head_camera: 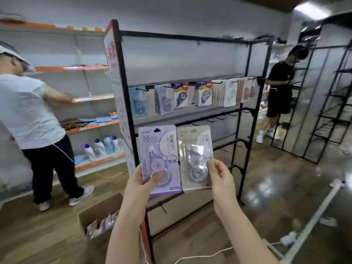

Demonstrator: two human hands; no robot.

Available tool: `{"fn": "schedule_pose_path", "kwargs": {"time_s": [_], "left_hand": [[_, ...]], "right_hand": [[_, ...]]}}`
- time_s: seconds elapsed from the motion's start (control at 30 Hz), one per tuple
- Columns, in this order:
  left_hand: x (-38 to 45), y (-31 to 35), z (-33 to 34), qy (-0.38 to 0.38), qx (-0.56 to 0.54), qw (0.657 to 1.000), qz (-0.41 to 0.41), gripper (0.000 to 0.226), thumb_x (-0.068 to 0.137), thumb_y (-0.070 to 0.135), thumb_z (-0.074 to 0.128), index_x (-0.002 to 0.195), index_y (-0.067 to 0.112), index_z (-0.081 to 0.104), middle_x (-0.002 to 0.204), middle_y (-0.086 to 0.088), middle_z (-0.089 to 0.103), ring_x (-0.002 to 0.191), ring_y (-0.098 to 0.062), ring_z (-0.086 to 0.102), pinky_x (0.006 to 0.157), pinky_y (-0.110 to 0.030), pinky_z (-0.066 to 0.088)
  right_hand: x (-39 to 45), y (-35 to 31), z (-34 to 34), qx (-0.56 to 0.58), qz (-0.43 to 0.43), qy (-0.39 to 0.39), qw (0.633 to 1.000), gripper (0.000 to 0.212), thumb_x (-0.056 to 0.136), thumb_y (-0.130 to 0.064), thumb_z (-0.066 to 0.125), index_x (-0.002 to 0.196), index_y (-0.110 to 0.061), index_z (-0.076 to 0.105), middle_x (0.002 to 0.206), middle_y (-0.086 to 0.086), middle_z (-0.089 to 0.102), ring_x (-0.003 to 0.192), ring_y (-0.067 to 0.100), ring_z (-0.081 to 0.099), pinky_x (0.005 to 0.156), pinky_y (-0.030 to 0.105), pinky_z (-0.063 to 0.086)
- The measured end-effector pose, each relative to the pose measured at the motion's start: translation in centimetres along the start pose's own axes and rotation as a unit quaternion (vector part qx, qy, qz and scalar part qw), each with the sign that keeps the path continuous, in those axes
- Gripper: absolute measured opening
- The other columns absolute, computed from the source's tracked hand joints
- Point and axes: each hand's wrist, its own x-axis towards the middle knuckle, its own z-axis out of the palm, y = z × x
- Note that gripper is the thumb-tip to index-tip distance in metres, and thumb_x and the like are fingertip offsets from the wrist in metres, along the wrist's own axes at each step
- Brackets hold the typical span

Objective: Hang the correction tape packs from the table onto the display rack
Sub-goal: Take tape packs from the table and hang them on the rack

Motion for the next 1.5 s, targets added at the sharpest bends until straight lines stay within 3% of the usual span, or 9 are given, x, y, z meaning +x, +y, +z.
{"fn": "schedule_pose_path", "kwargs": {"time_s": [0.13, 0.37, 0.53, 0.77, 0.87, 0.97, 1.13, 1.33, 1.5], "left_hand": [[6.0, -1.1, 2.9, -0.039, -0.012, 0.999, -0.004, 0.031, 0.083, 0.011, 0.068, 0.112, 0.024, 0.063, 0.099, 0.007, 0.074, 0.091, -0.009, 0.07, 0.074, -0.019, 0.053], [13.6, -3.4, 9.0, -0.106, -0.017, 0.994, -0.018, 0.035, 0.081, 0.01, 0.071, 0.113, 0.02, 0.062, 0.102, 0.001, 0.074, 0.092, -0.015, 0.071, 0.073, -0.02, 0.052], [17.5, -5.5, 14.1, -0.111, -0.025, 0.993, -0.034, 0.038, 0.076, 0.01, 0.077, 0.11, 0.021, 0.063, 0.1, -0.002, 0.075, 0.092, -0.019, 0.071, 0.079, -0.03, 0.051], [22.6, -7.6, 21.2, -0.051, -0.017, 0.998, -0.019, 0.039, 0.074, 0.019, 0.08, 0.109, 0.026, 0.063, 0.1, 0.001, 0.075, 0.093, -0.019, 0.071, 0.084, -0.037, 0.051], [24.2, -7.6, 23.2, -0.003, -0.023, 1.0, -0.006, 0.03, 0.081, 0.011, 0.07, 0.105, 0.026, 0.063, 0.096, 0.002, 0.075, 0.088, -0.015, 0.072, 0.077, -0.029, 0.053], [25.2, -6.9, 23.8, 0.044, -0.031, 0.998, 0.019, 0.036, 0.072, 0.011, 0.07, 0.106, 0.021, 0.063, 0.092, 0.002, 0.076, 0.08, -0.008, 0.071, 0.062, -0.014, 0.052], [26.5, -5.4, 21.5, 0.112, 0.008, 0.992, 0.057, 0.044, 0.07, 0.019, 0.07, 0.113, 0.018, 0.061, 0.101, 0.0, 0.074, 0.093, -0.013, 0.07, 0.07, -0.016, 0.053], [29.8, -3.9, 17.9, 0.191, 0.038, 0.977, 0.087, 0.034, 0.084, 0.011, 0.067, 0.114, 0.023, 0.059, 0.1, 0.005, 0.074, 0.091, -0.011, 0.07, 0.071, -0.017, 0.053], [33.5, -4.3, 15.5, 0.211, 0.047, 0.973, 0.086, 0.035, 0.084, 0.015, 0.069, 0.116, 0.026, 0.059, 0.105, 0.006, 0.073, 0.096, -0.01, 0.069, 0.079, -0.023, 0.05]], "right_hand": [[5.8, 0.2, -0.8, -0.002, -0.016, 0.024, 1.0, 0.012, 0.097, -0.024, 0.053, 0.095, -0.019, 0.064, 0.089, 0.003, 0.066, 0.084, 0.014, 0.058, 0.079, 0.029, 0.045], [13.3, 0.8, -4.0, -0.006, -0.036, 0.072, 0.997, 0.011, 0.097, -0.022, 0.052, 0.096, -0.021, 0.063, 0.085, -0.01, 0.068, 0.081, 0.003, 0.061, 0.076, 0.016, 0.047], [18.5, 1.8, -7.5, -0.011, -0.01, 0.087, 0.996, 0.012, 0.097, -0.023, 0.051, 0.099, -0.021, 0.063, 0.095, -0.001, 0.069, 0.09, 0.012, 0.063, 0.085, 0.028, 0.049], [28.6, 2.6, -11.2, -0.022, -0.014, 0.015, 1.0, 0.013, 0.097, -0.023, 0.051, 0.098, -0.02, 0.063, 0.091, -0.006, 0.069, 0.087, 0.008, 0.062, 0.074, 0.017, 0.046], [32.6, 2.6, -11.4, -0.009, -0.01, -0.023, 1.0, 0.011, 0.097, -0.022, 0.052, 0.096, -0.022, 0.062, 0.089, -0.005, 0.067, 0.084, 0.007, 0.06, 0.071, 0.014, 0.046], [35.4, 2.8, -10.0, 0.02, -0.001, -0.076, 0.997, 0.011, 0.096, -0.023, 0.052, 0.094, -0.021, 0.063, 0.087, -0.007, 0.068, 0.081, 0.004, 0.061, 0.071, 0.014, 0.047], [37.3, 3.8, -5.9, 0.074, 0.032, -0.156, 0.985, 0.014, 0.096, -0.02, 0.05, 0.093, -0.018, 0.064, 0.079, -0.009, 0.071, 0.07, -0.003, 0.064, 0.064, 0.011, 0.05], [38.0, 5.2, -1.3, 0.084, 0.078, -0.205, 0.972, 0.013, 0.095, -0.022, 0.051, 0.094, -0.018, 0.064, 0.085, 0.003, 0.067, 0.078, 0.018, 0.06, 0.073, 0.029, 0.047], [39.1, 5.8, 1.1, 0.068, 0.079, -0.219, 0.97, 0.013, 0.095, -0.022, 0.052, 0.097, -0.019, 0.064, 0.094, 0.007, 0.07, 0.087, 0.021, 0.064, 0.084, 0.035, 0.05]]}}
